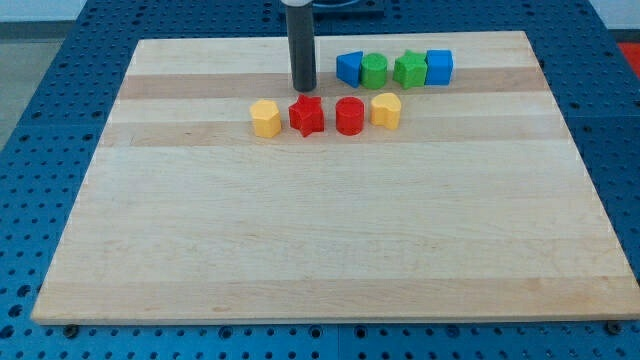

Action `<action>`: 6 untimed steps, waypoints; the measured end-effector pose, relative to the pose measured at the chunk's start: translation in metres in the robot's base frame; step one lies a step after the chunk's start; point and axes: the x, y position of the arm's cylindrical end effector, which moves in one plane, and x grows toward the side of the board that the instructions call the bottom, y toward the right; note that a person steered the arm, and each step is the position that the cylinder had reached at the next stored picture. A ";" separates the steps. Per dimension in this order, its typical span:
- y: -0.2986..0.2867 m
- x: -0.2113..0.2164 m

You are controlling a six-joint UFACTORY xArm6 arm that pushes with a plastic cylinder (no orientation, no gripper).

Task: Touch the green star with your arm

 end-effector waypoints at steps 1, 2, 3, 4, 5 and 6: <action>0.033 0.001; 0.103 0.001; 0.188 0.001; 0.241 0.033; 0.207 0.099; 0.130 0.110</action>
